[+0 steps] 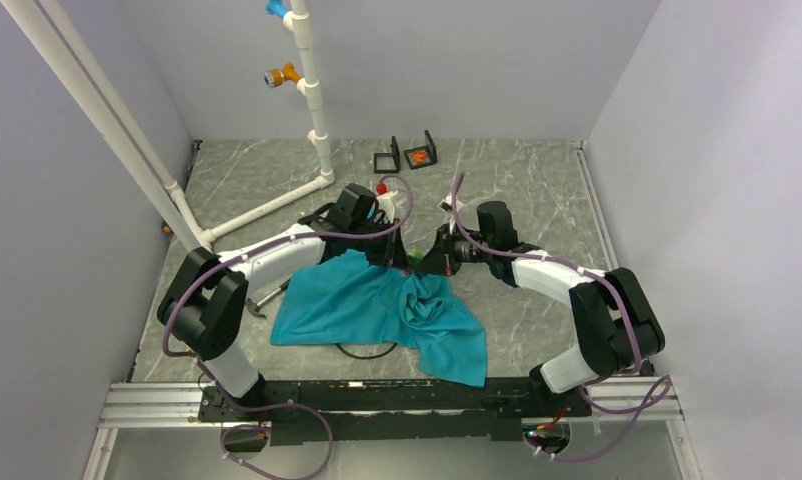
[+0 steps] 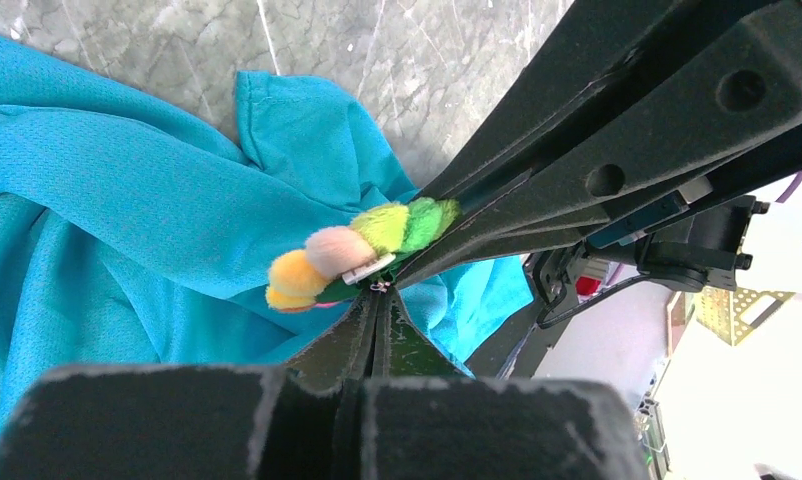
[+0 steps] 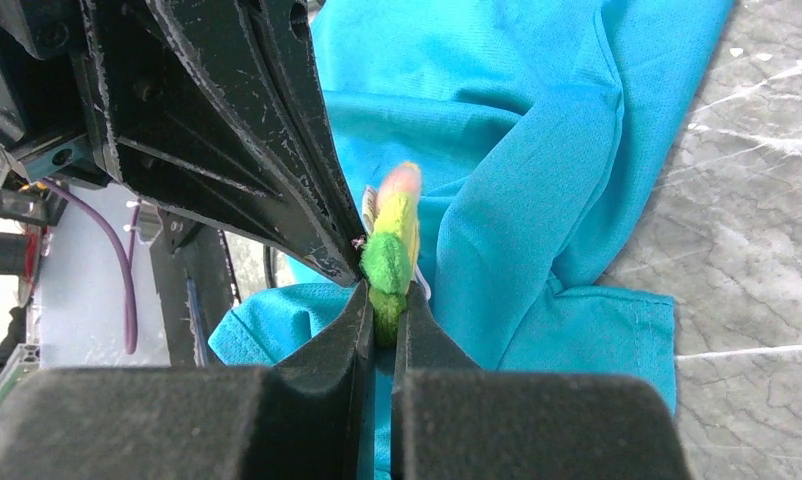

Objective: Remove the brooch from the garment
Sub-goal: Remove the brooch from the clothes.

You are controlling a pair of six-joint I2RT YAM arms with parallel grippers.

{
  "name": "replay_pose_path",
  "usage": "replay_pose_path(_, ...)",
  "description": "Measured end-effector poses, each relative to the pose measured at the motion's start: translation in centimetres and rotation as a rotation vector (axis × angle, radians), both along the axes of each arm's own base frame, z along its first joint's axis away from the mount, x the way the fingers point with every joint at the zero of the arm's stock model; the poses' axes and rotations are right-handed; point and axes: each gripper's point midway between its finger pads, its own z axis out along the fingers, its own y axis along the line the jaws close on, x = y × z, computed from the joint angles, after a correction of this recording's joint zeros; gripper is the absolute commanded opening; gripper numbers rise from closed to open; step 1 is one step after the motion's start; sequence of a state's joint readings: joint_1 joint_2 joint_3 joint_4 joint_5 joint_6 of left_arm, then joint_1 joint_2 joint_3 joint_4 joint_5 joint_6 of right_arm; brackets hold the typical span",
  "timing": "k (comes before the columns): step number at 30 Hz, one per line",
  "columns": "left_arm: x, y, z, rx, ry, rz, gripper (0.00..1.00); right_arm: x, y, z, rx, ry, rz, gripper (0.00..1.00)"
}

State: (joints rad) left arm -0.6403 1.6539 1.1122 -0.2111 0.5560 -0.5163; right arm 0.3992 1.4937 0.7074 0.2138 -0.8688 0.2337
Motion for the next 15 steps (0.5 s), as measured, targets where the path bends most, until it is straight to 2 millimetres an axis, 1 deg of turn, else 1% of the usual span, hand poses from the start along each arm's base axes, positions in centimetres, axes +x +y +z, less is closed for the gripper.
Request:
replay_pose_path(4,0.2,0.0,0.0,-0.004,-0.004,0.004,0.00,0.0,-0.1,-0.1,-0.011,-0.017,0.005,0.00)
replay_pose_path(7,0.3,0.2,0.0,-0.006,-0.012,0.010,0.00,-0.4,-0.2,-0.6,-0.027,-0.007,0.014,0.00)
replay_pose_path(11,0.6,0.5,0.5,-0.009,-0.036,0.020,0.00,-0.8,-0.4,-0.9,-0.040,0.006,0.022,0.01)
replay_pose_path(13,0.7,0.6,0.8,-0.011,-0.046,0.025,0.00,-0.9,-0.4,-1.0,-0.042,0.015,0.024,0.22)
replay_pose_path(14,0.7,0.6,0.9,-0.013,-0.049,0.026,0.00,-1.0,-0.4,-1.0,-0.040,0.018,0.025,0.30)
replay_pose_path(15,0.8,0.6,1.0,-0.016,-0.054,0.027,0.00,-1.0,-0.3,-0.9,-0.036,0.023,0.026,0.31)
